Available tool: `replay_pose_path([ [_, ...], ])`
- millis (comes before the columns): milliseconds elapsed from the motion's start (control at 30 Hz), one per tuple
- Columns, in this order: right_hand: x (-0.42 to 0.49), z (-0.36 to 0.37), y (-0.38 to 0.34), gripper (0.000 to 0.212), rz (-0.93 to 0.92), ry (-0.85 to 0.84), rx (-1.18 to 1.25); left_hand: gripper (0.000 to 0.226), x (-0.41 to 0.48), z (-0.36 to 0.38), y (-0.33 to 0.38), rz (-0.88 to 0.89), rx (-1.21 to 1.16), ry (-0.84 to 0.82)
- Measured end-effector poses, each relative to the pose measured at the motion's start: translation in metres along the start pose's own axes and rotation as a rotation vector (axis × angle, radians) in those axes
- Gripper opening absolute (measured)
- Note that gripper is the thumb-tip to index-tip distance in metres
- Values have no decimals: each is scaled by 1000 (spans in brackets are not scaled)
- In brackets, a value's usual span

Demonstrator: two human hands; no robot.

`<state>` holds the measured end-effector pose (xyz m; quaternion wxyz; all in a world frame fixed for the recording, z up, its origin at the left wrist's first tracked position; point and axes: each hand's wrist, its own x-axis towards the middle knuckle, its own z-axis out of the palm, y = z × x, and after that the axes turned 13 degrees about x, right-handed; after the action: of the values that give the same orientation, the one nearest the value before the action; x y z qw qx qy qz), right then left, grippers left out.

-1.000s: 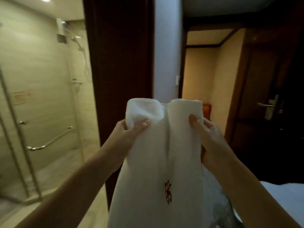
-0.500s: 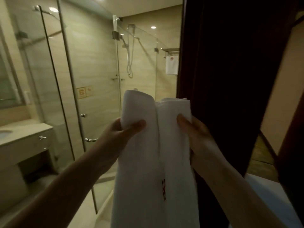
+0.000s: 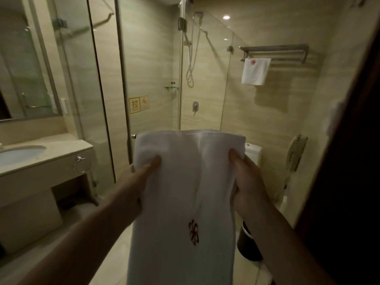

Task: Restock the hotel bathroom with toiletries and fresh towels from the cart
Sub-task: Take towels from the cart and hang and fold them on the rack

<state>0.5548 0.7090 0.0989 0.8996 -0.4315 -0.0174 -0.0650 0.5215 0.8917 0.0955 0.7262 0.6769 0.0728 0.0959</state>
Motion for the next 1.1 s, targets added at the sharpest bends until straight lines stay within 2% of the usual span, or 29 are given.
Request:
replay_pose_path([
  [133, 46, 10, 30, 16, -49, -21, -9, 50, 49, -18, -15, -37, 4, 91],
  [267, 109, 13, 51, 16, -103, -8, -61, 28, 117, -22, -26, -13, 59, 184],
  [400, 177, 3, 62, 19, -181, 52, -111, 26, 194, -11, -36, 17, 143, 242],
  [567, 247, -15, 73, 27, -234, 133, -229, 33, 275, 10, -48, 63, 201, 192],
  [667, 286, -21, 75, 27, -292, 170, -290, 35, 322, 20, -53, 66, 157, 130],
  [833, 354, -25, 78, 21, -423, 284, -417, 24, 411, 46, -53, 109, 60, 16],
  [1000, 413, -20, 78, 24, -532, 365, -492, 31, 502, 74, -56, 144, 138, -73],
  [1100, 442, -27, 73, 32, -584, 416, -550, 31, 545, 94, -55, 228, 167, -122],
])
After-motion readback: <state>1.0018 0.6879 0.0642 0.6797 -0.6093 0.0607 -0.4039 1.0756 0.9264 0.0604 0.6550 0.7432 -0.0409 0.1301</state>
